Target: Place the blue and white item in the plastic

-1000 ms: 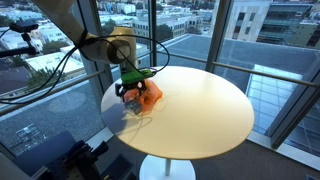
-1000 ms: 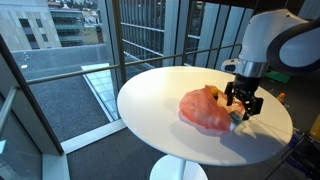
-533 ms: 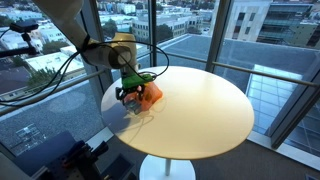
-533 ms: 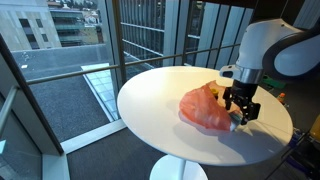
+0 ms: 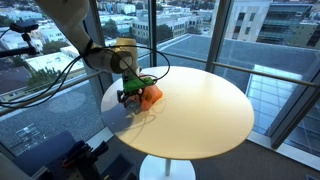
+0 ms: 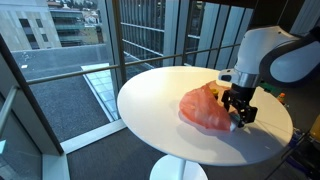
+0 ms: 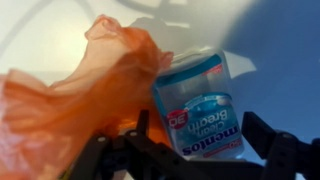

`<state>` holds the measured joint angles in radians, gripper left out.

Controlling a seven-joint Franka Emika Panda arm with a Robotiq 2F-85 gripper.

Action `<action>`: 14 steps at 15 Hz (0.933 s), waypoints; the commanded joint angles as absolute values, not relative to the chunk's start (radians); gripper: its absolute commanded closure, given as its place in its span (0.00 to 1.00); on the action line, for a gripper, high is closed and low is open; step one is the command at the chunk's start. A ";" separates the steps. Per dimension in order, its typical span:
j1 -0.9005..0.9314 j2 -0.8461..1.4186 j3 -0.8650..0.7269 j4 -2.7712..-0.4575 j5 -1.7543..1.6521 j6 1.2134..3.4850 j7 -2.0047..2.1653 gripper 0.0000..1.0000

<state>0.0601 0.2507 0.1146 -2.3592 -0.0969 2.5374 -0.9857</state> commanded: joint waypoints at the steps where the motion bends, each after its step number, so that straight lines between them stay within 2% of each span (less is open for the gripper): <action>1: 0.042 0.266 0.122 -2.347 -0.110 2.558 -0.984 0.34; 4: 0.039 0.265 0.120 -2.346 -0.111 2.560 -0.975 0.58; 14: 0.057 0.199 0.113 -2.321 -0.121 2.508 -0.860 0.60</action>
<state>0.0519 0.2253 0.1146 -2.3423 -0.0971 2.5455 -0.9266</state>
